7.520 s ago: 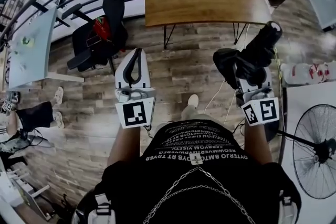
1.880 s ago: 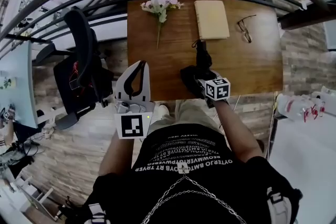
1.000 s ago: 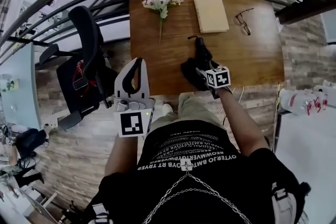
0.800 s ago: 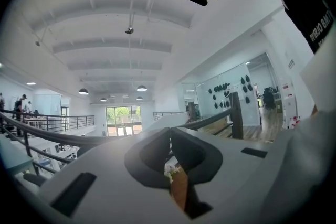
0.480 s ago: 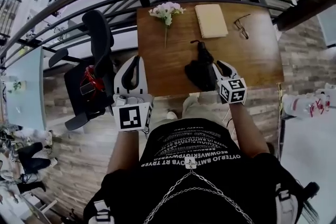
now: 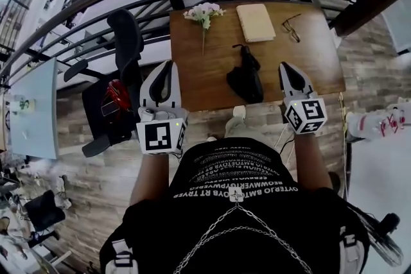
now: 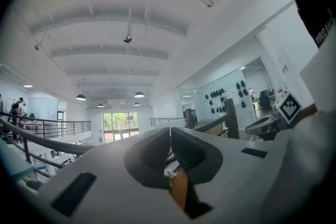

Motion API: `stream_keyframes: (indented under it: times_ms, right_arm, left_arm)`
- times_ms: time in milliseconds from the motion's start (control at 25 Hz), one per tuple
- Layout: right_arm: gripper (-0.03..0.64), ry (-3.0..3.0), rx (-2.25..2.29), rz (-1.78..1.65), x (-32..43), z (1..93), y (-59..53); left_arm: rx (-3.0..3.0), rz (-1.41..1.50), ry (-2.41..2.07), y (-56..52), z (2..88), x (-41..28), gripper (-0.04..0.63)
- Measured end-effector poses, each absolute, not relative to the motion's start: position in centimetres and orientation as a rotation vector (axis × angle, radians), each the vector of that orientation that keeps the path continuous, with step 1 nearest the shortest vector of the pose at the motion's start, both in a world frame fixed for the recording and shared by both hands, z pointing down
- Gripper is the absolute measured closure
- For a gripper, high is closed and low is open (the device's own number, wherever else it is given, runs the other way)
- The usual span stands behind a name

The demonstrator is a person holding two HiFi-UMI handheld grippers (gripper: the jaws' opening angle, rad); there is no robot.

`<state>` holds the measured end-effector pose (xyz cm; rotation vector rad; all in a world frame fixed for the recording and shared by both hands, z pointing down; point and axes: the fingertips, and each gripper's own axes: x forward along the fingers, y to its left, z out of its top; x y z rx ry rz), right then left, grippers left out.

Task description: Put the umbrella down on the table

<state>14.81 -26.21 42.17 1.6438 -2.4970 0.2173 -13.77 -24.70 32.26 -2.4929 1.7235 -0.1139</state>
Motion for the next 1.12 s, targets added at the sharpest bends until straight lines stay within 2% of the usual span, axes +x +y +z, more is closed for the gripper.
stream_keyframes:
  times_ms: [360,800,1120]
  right_arm:
    - [0.601,-2.526,1.679,0.085,13.4,36.4,-22.3]
    - [0.601,-2.447,1.677,0.112,12.7,36.9,-21.3]
    - [0.601,-2.431,1.556,0.234,13.2,40.5,-23.3]
  left_arm:
    - [-2.523,-0.085,1.683,-22.1,31.8,-14.0,0.563]
    - [-2.556,-0.071,1.699,-21.7,32.7,-14.7,0.563]
    - [-2.585,-0.135,1.751,-24.0,35.7,-13.0,0.563]
